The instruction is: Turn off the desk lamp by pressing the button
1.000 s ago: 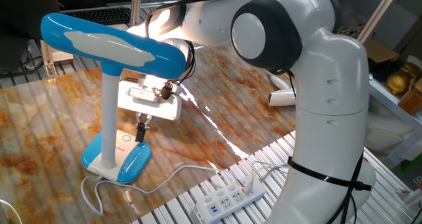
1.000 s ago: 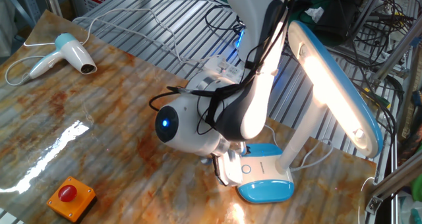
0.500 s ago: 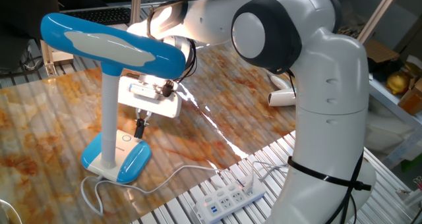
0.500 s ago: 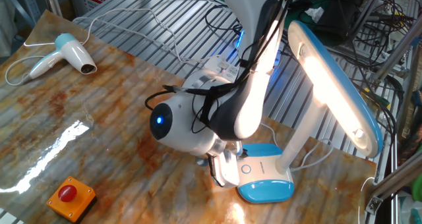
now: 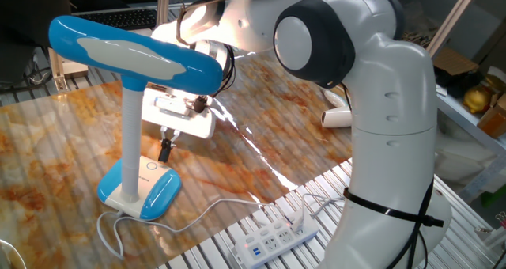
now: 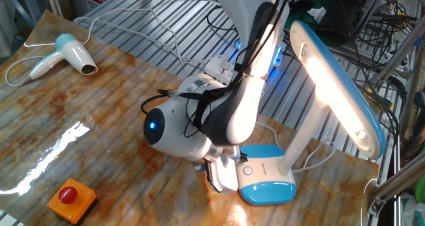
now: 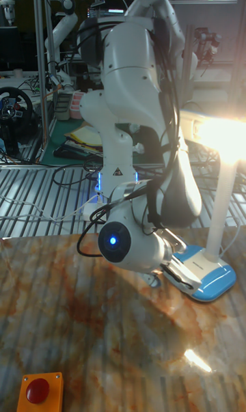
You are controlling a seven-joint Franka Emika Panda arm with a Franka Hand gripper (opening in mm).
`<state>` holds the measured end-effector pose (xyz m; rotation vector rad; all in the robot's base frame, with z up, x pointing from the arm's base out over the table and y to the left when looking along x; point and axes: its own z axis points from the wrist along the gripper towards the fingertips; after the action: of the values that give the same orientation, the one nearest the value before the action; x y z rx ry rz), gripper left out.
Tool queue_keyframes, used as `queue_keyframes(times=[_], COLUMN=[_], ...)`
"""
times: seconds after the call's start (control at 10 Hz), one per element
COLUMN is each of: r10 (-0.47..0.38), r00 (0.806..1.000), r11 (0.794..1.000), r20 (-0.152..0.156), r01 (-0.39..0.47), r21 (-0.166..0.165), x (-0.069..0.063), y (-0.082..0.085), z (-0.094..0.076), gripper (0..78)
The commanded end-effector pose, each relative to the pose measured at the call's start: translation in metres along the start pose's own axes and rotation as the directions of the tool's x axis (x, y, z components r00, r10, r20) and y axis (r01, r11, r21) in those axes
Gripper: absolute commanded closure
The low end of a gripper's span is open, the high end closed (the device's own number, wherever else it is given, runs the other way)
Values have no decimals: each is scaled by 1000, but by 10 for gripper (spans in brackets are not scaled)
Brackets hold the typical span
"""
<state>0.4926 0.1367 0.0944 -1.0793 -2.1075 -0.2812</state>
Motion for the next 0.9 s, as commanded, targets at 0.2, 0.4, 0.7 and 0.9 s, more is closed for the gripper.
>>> queue_keyframes(times=[0.2,0.4,0.7,0.9], r10=[-19,-31,-26,-24], r00=[1000,999,999,999], r11=[1000,999,1000,1000], r20=[18,25,37,38], r01=[19,31,26,24], r21=[-2,-5,-5,-3], x=[10,7,5,5], y=[8,11,13,14], z=[12,17,18,12], gripper=[776,776,776,776])
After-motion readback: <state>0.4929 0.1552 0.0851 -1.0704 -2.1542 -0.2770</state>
